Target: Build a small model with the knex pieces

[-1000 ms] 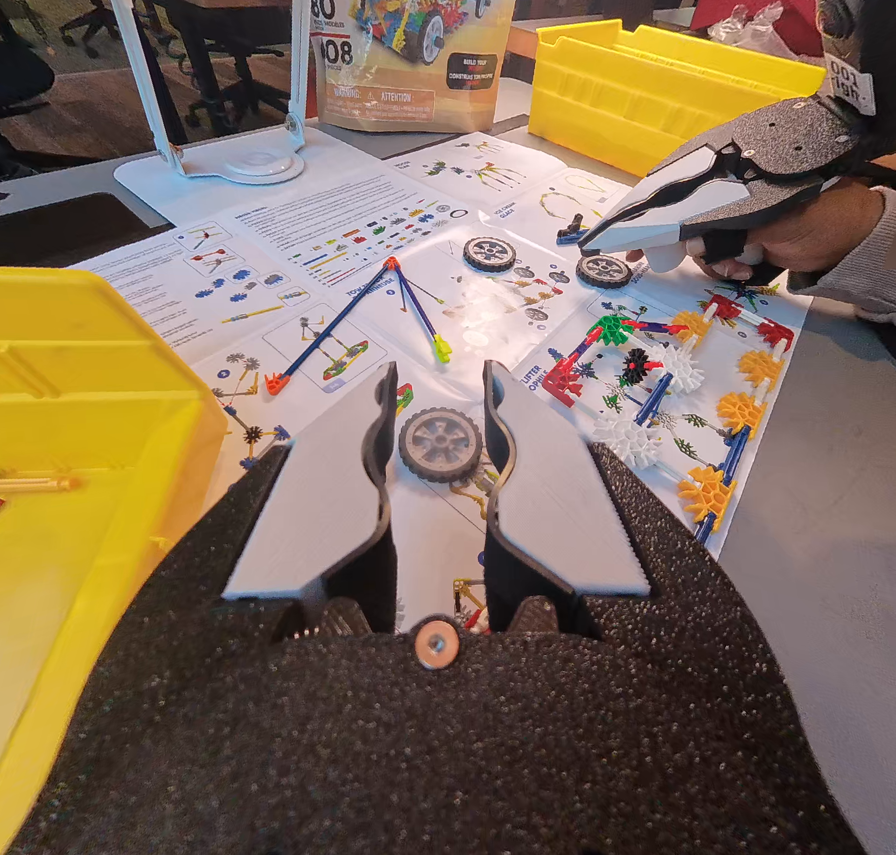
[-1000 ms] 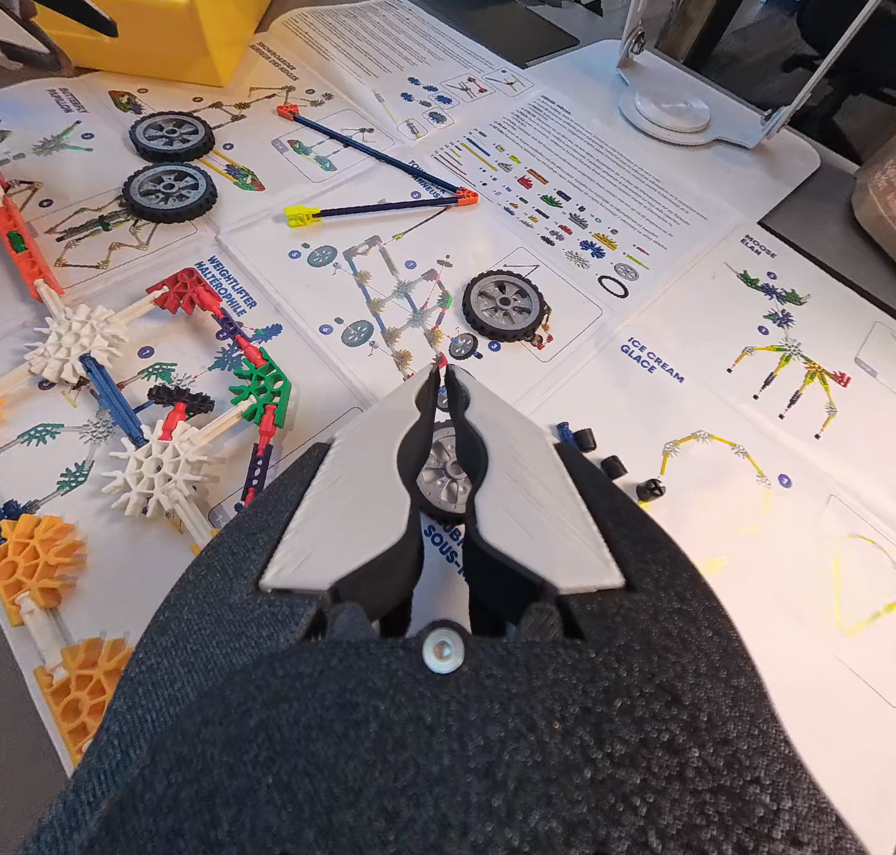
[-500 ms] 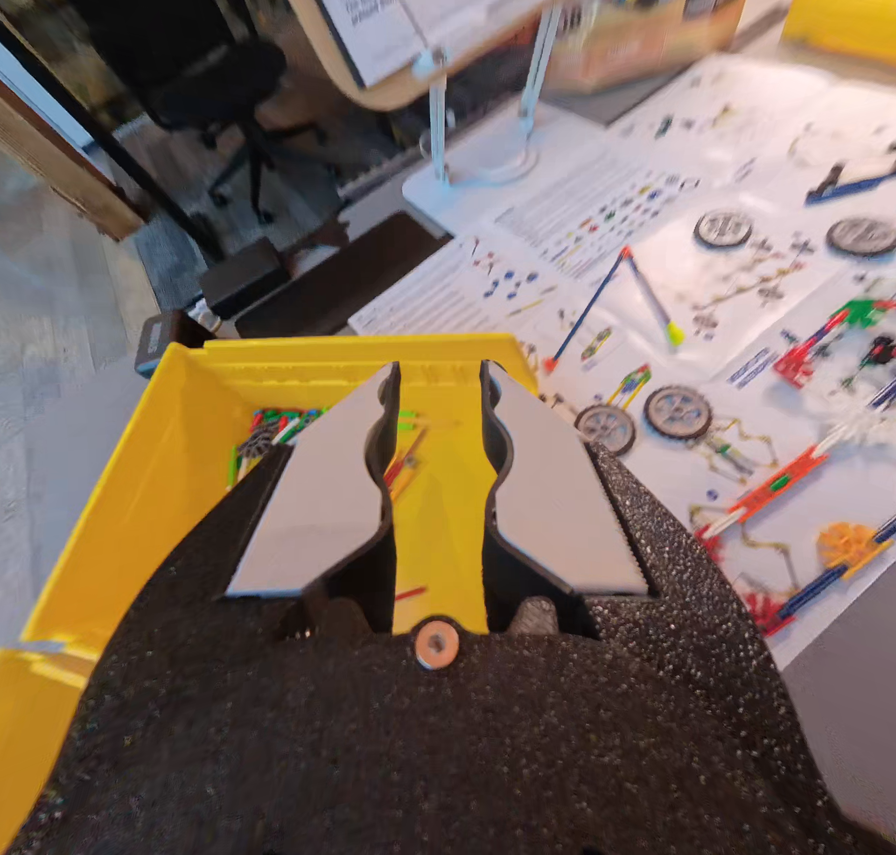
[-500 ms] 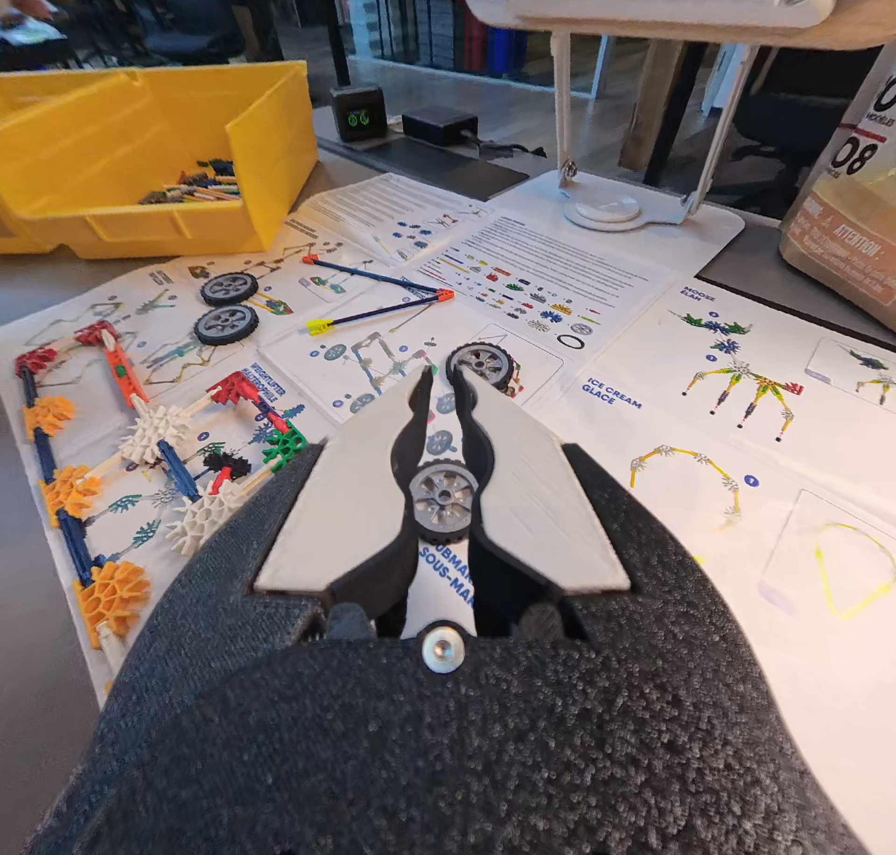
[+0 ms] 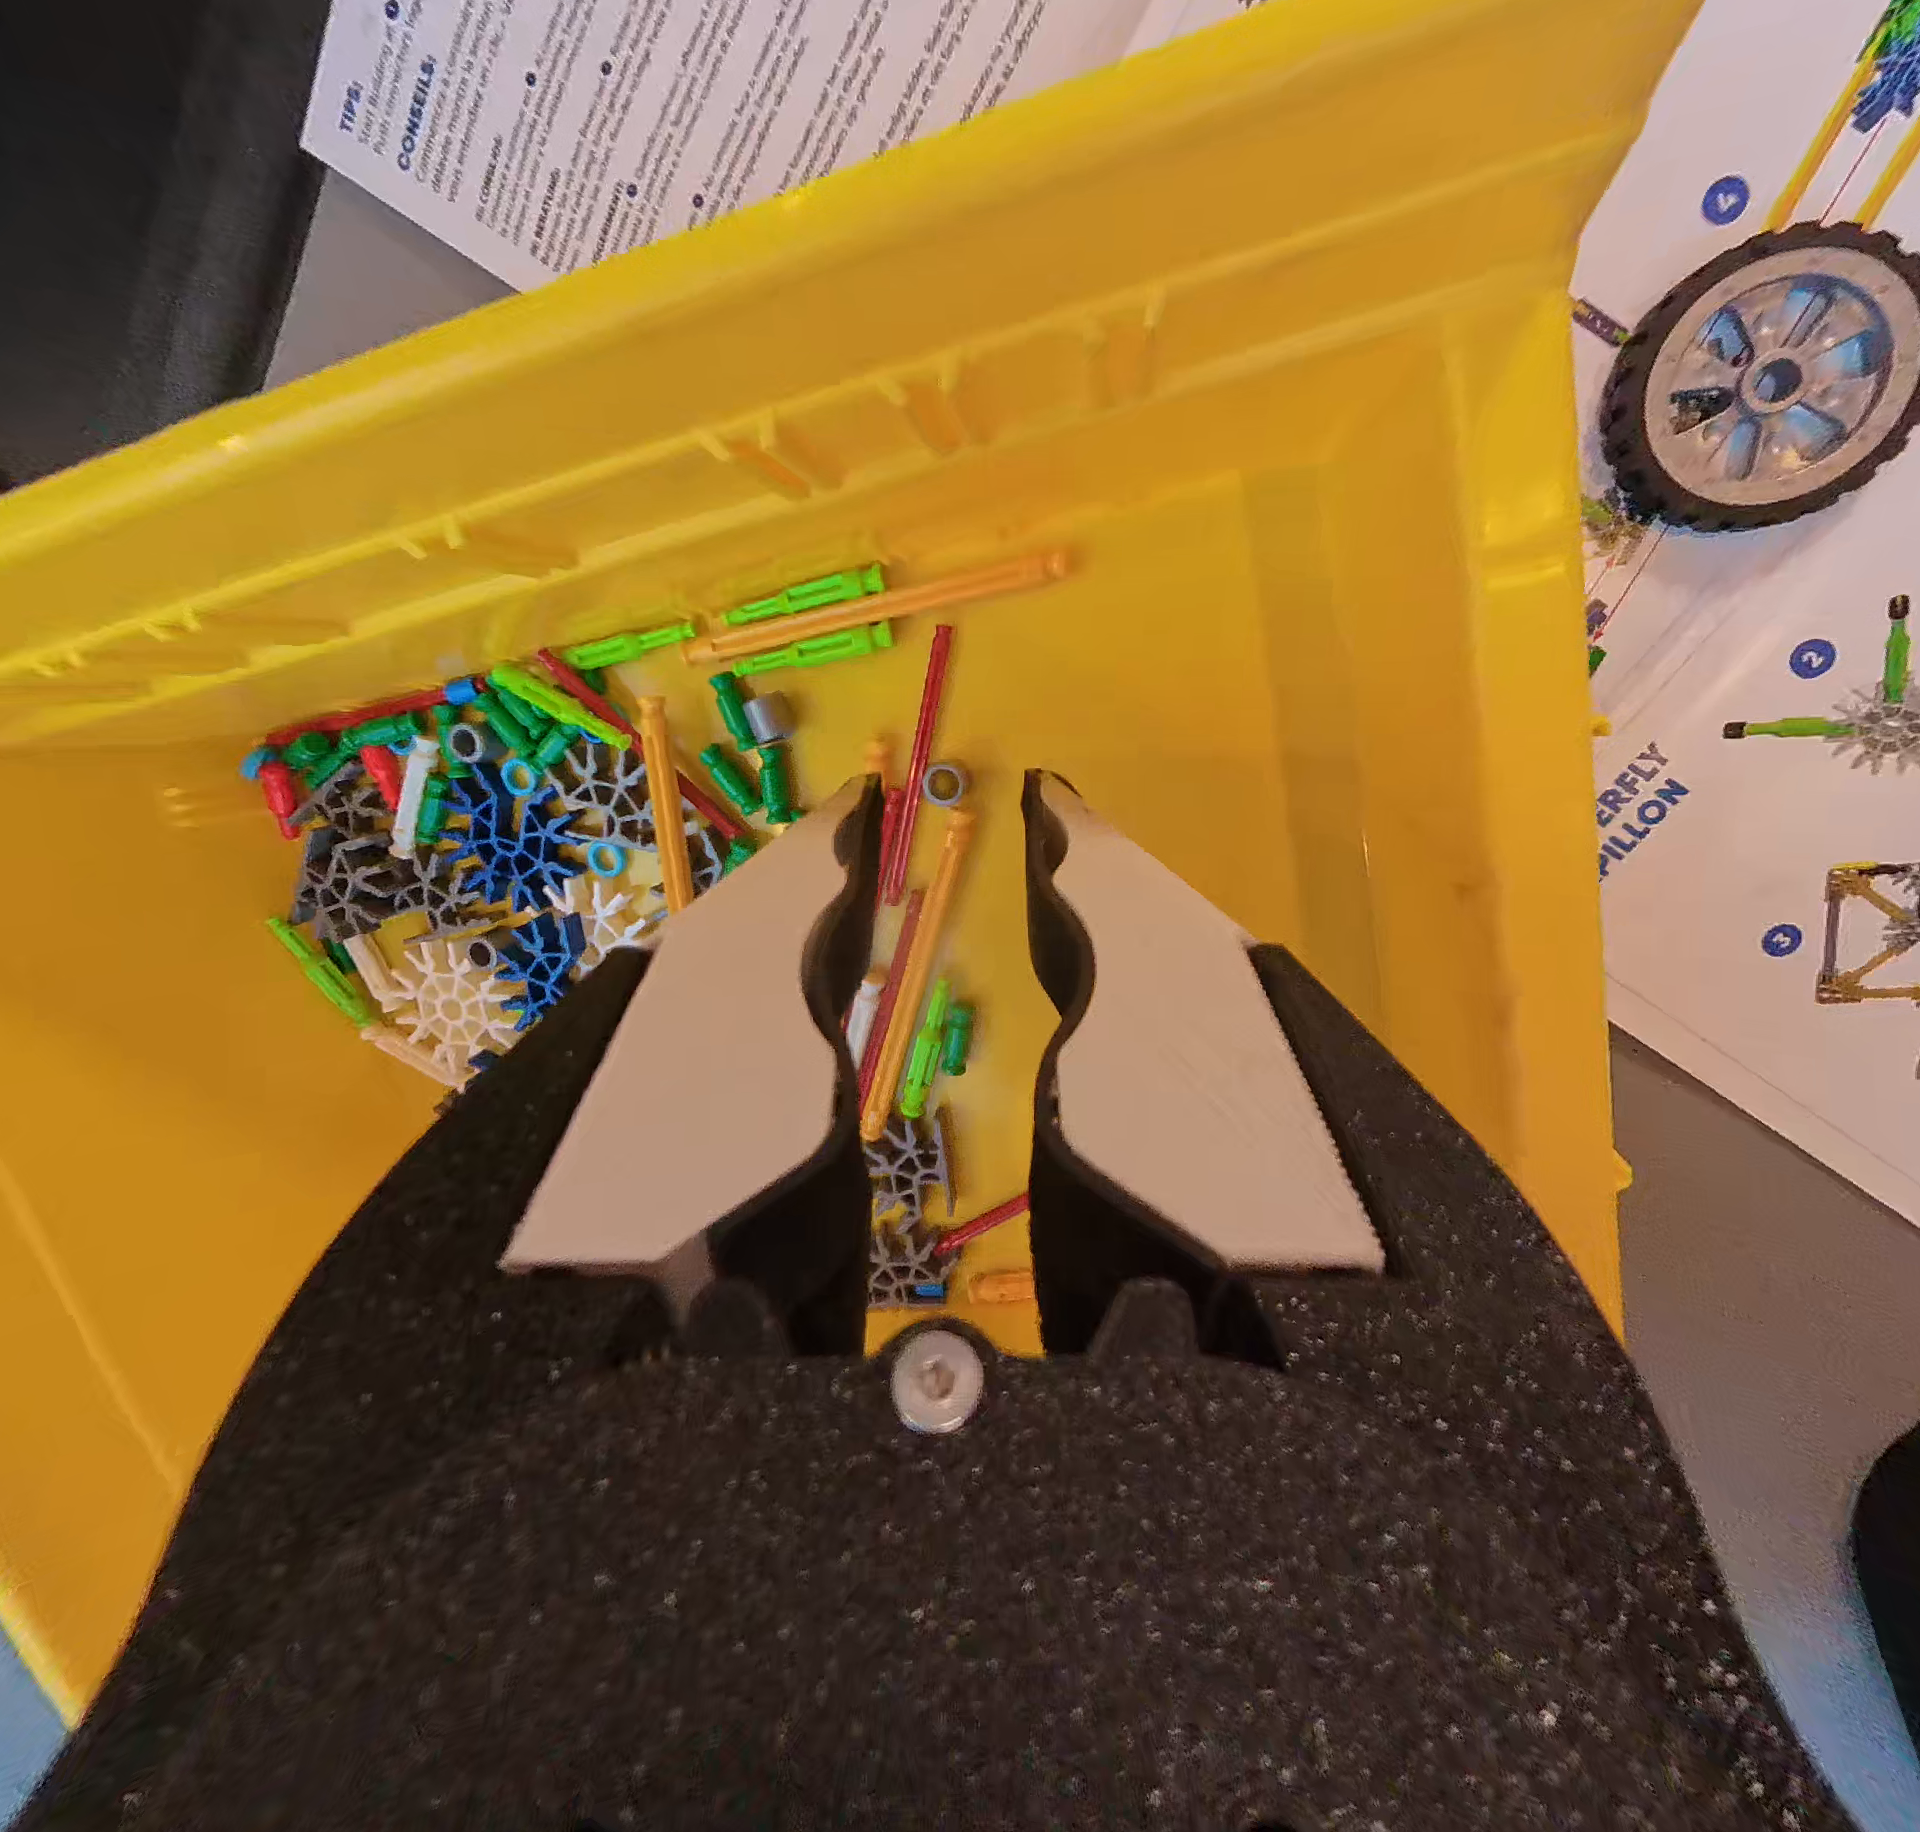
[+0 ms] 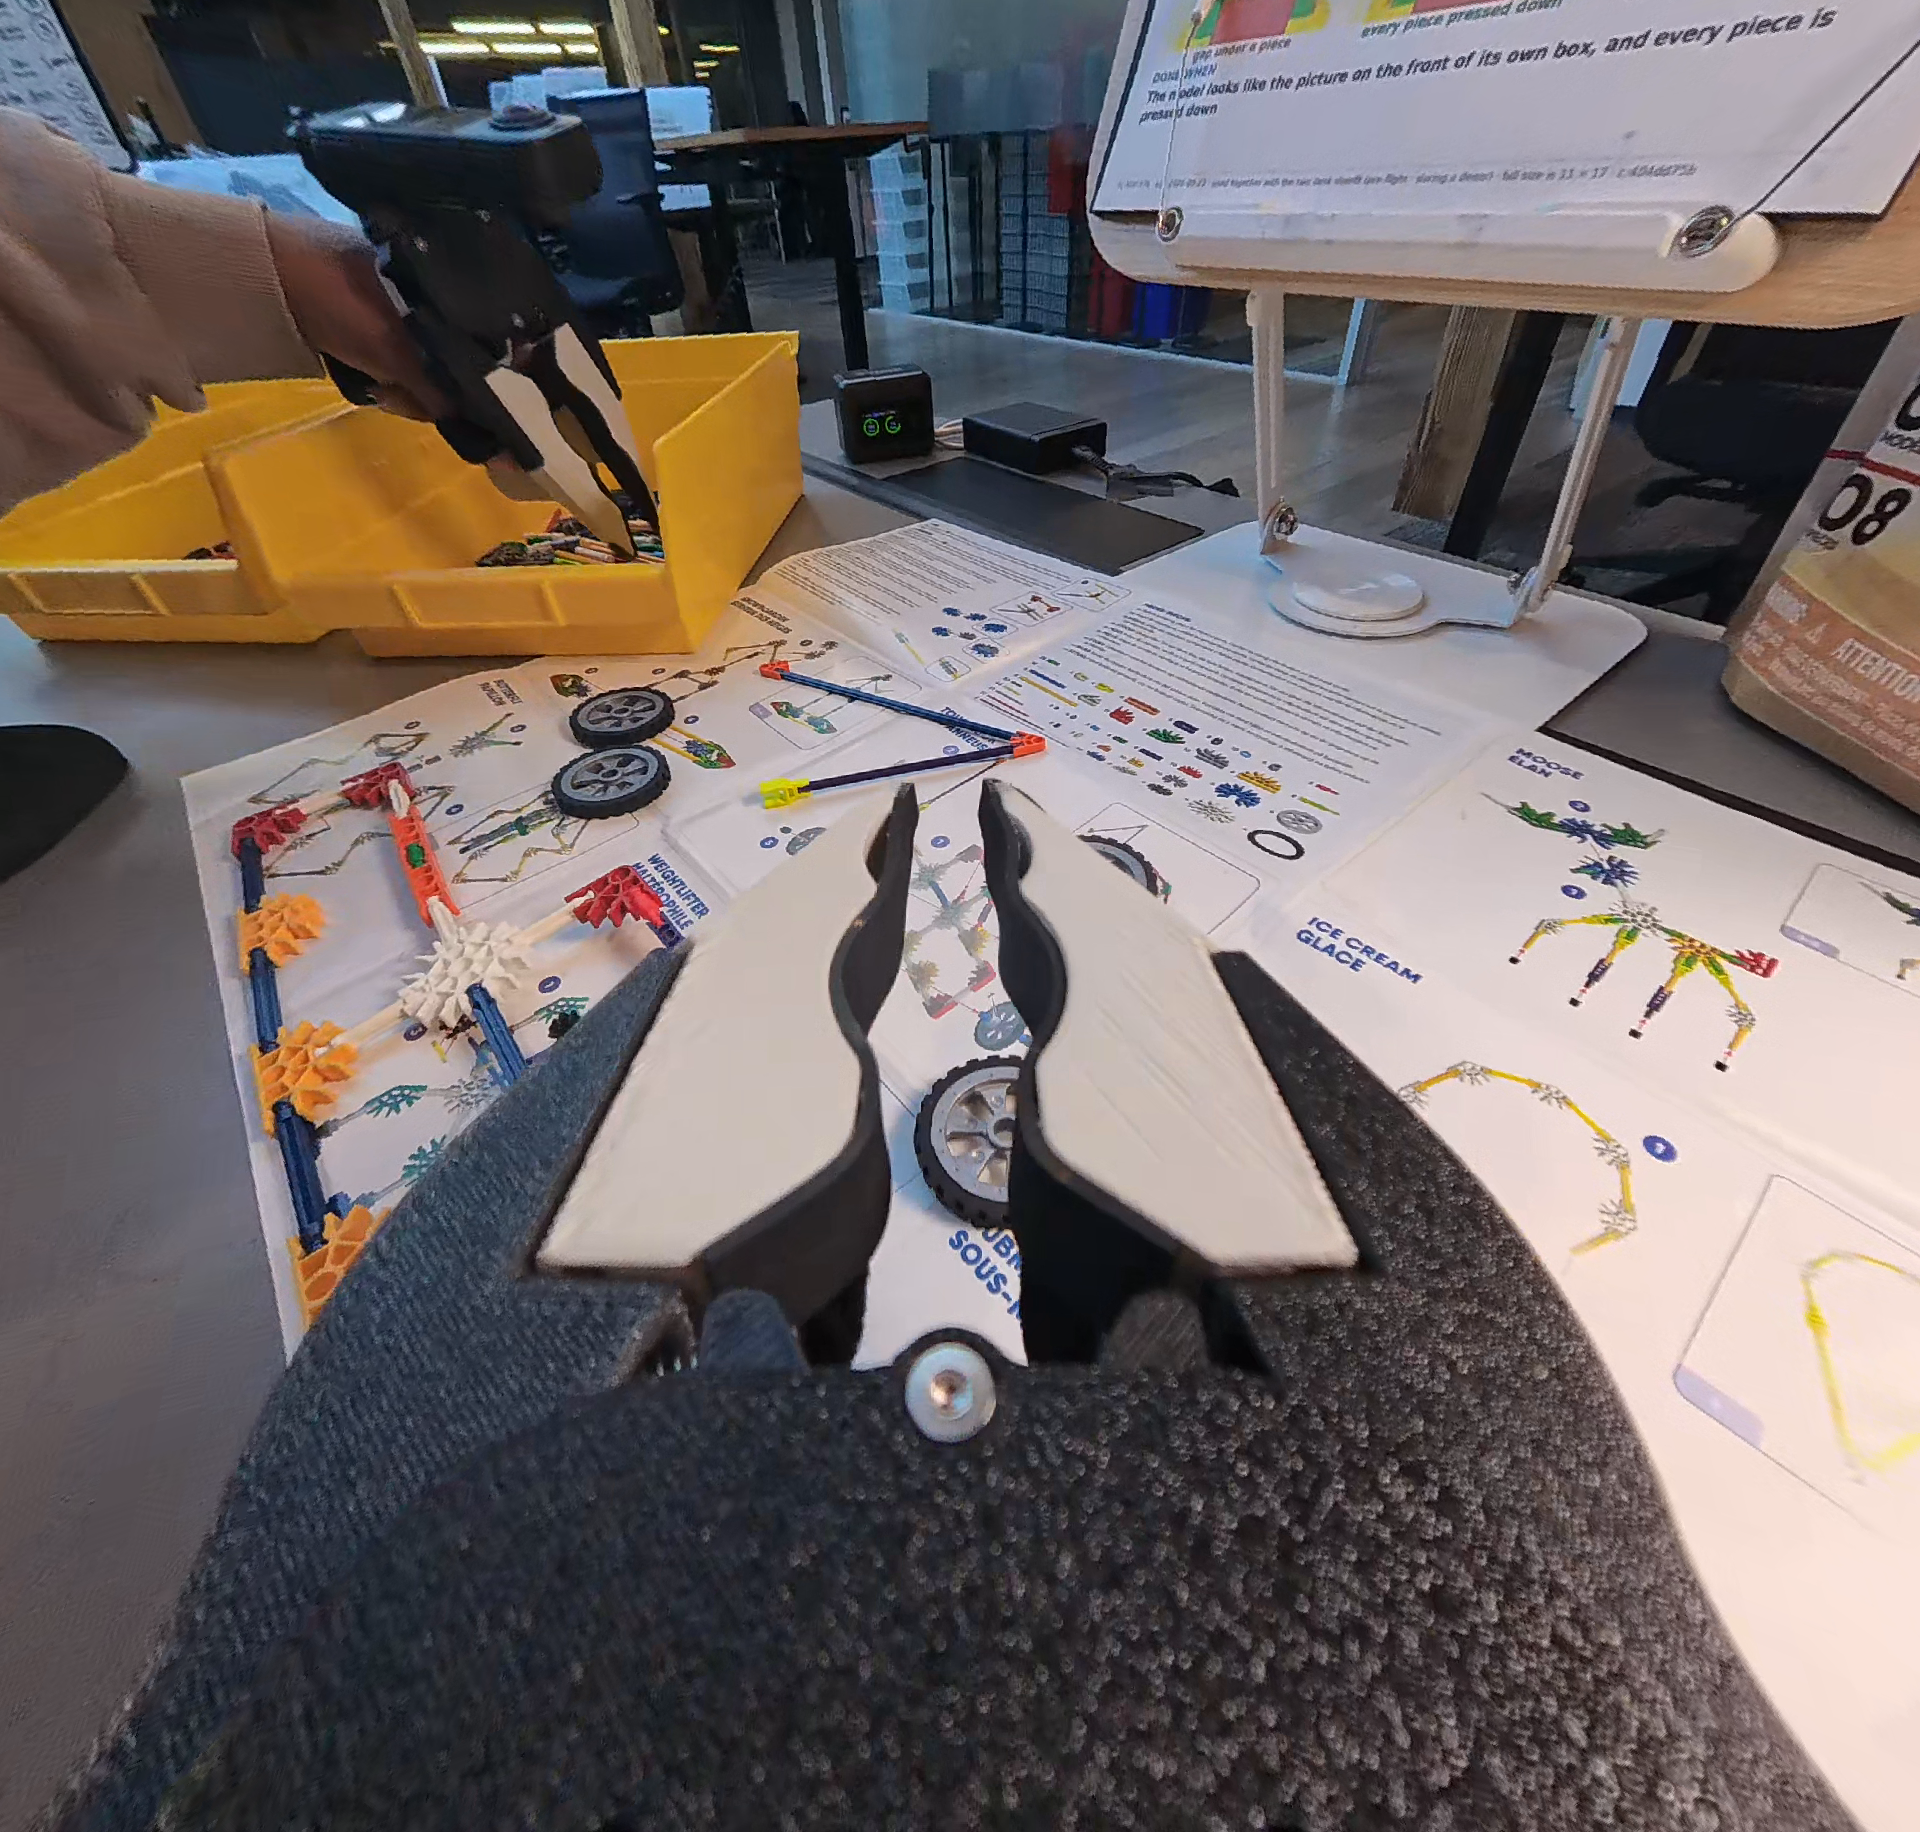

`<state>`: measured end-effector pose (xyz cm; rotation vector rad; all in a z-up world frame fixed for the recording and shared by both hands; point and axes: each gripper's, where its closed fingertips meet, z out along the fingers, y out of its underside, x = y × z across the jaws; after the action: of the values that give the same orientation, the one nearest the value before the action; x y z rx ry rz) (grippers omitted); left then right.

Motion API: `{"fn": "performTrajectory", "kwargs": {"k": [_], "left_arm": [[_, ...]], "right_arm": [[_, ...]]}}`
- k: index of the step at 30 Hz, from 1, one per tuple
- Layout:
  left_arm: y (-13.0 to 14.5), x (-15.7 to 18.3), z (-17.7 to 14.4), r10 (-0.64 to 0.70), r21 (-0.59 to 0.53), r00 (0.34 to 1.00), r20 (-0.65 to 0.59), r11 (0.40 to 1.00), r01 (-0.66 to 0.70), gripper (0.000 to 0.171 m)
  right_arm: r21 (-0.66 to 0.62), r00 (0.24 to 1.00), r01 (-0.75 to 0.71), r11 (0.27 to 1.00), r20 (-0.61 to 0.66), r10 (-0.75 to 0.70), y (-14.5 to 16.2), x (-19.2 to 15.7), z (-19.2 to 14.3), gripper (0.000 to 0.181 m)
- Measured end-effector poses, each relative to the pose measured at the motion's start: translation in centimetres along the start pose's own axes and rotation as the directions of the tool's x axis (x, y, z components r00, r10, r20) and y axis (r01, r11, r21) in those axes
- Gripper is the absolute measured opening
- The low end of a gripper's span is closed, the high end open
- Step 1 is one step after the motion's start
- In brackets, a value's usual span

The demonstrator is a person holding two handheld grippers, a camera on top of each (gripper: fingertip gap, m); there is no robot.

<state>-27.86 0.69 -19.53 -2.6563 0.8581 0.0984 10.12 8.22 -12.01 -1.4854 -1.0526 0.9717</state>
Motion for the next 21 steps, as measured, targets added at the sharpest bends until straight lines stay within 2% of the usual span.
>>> {"fn": "performTrajectory", "kwargs": {"k": [8,11,18,21], "left_arm": [[0.6,0.3,1.6,0.02,-0.06,1.0,-0.012,0.998,-0.02,0.014],[0.7,0.1,1.6,0.026,-0.057,1.0,0.002,0.998,-0.025,0.0],[0.5,-0.3,0.5,0.04,-0.028,0.999,0.033,0.999,-0.039,0.0],[0.5,-0.4,0.7,0.026,-0.035,0.999,0.028,0.999,-0.025,0.017]], "right_arm": [[-0.014,1.0,-0.008,1.0,-0.006,0.008,0.5,0.3,0.2,0.011],[-0.022,1.0,-0.007,1.0,-0.005,0.007,0.7,0.2,0.3,0.011],[-0.021,1.0,-0.001,1.0,-0.003,0.001,0.7,0.1,0.3,0.01],[-0.022,1.0,0.003,1.0,-0.003,-0.003,0.6,0.0,0.3,0.011]]}}
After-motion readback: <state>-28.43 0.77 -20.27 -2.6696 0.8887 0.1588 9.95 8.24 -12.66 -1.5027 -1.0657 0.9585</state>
